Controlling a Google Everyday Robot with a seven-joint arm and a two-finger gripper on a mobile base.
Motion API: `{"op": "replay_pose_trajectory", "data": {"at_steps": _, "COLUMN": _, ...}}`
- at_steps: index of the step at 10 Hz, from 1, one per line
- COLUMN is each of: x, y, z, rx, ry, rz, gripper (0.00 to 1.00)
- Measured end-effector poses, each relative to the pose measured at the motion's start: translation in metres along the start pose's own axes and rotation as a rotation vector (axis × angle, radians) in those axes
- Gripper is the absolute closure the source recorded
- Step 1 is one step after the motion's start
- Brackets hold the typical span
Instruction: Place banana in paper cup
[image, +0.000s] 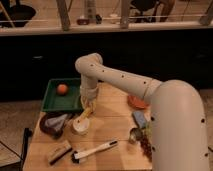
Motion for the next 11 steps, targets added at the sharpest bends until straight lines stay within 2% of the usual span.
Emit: {"op": "replay_pose_trajectory", "data": {"at_steps": 11, "x": -0.026, "y": -0.019, "z": 0.021, "rx": -0.031, "ry": -0.020, "rz": -0.073, "gripper": 1.00}}
